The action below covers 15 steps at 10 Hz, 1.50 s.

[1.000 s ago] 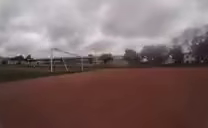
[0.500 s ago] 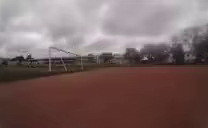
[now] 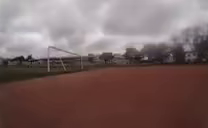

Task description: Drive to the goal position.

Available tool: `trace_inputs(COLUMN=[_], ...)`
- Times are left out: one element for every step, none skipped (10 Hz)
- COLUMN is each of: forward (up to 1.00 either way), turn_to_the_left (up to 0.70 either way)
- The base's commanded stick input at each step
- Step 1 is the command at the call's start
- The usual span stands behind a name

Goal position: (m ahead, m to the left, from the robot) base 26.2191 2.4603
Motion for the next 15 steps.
trace_inputs(forward=[0.7, 0.7, 0.7, 0.7, 0.7, 0.7, 0.7, 0.7, 0.7, 0.7, 0.7, 0.7, 0.7, 0.7, 0.7], turn_to_the_left=[0.0, 0.0, 0.0, 0.0, 0.0, 0.0, 0.0, 0.0, 0.0, 0.0, 0.0, 0.0, 0.0, 0.0, 0.0])
